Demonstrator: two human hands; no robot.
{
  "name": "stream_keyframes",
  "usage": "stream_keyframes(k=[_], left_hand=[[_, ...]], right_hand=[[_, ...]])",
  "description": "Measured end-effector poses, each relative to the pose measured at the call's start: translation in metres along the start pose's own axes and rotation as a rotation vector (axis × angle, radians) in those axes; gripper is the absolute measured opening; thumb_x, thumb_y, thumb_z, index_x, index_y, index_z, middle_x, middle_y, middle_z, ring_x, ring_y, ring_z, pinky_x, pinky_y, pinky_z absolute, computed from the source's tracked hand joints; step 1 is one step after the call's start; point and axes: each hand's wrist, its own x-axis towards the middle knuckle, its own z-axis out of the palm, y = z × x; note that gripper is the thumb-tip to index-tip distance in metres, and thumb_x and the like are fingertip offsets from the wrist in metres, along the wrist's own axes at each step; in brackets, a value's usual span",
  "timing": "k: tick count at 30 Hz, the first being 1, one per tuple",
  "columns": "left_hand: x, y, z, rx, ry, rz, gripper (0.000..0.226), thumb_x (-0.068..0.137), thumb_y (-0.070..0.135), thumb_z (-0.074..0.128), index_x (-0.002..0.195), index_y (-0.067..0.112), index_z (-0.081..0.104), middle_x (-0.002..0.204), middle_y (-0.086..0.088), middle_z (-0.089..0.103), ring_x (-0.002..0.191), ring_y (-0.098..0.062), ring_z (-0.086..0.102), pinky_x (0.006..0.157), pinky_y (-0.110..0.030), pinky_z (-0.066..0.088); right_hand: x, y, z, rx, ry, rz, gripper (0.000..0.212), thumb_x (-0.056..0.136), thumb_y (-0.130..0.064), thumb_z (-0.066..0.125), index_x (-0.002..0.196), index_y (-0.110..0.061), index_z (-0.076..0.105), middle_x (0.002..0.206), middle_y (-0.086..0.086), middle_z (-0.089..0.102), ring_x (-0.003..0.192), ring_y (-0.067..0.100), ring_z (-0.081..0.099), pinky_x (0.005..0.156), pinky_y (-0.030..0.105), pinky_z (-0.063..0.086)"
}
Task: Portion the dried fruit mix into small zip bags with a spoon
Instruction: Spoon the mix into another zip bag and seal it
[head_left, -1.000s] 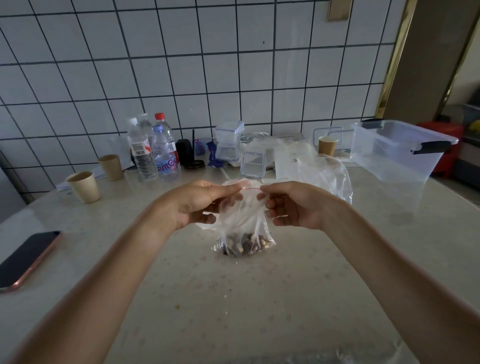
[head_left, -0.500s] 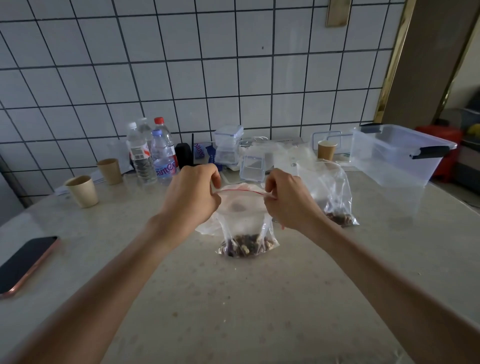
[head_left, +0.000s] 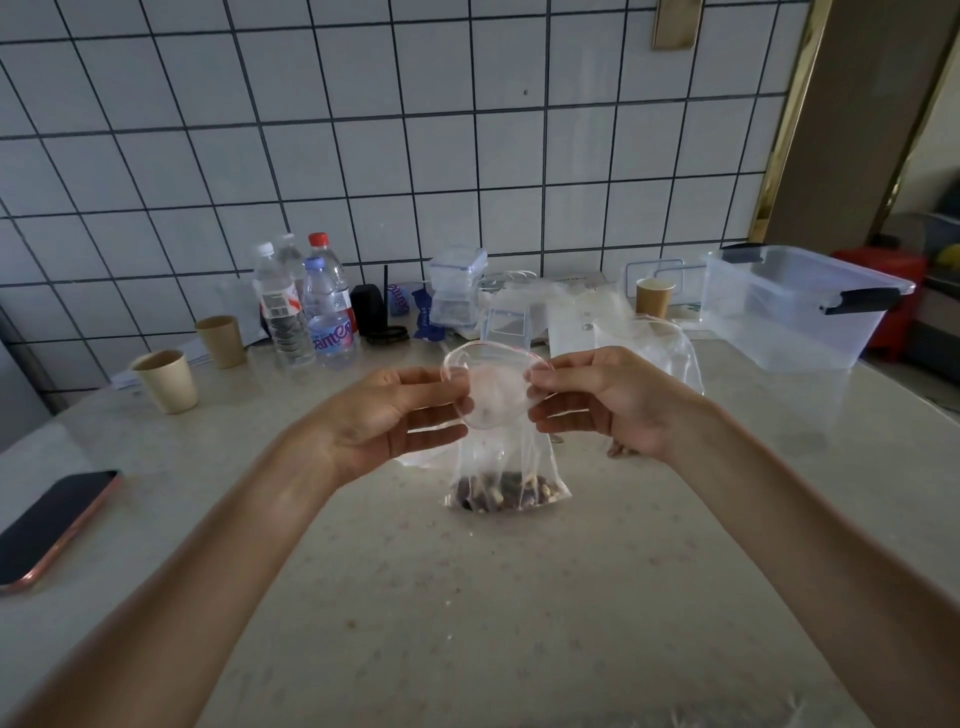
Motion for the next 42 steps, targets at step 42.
stream_keyframes(k=[42], left_hand=[[-0.01, 0.056, 0.012, 1.162, 0.155, 0.588, 0.01, 0.096, 0.021, 0.073, 0.095, 0.014, 0.08, 0.071, 0.01, 0.074, 0.06, -0.009, 0.071, 0.055, -0.022, 0.06]], right_hand=[[-0.018, -0.055, 0.021, -1.261, 0.152, -0.424, 0.024, 0.106, -0.015, 0.049, 0.103, -0.014, 0.072, 0.094, 0.0, 0.074, 0.072, 0.016, 0.073, 0.052, 0.025, 0.054]])
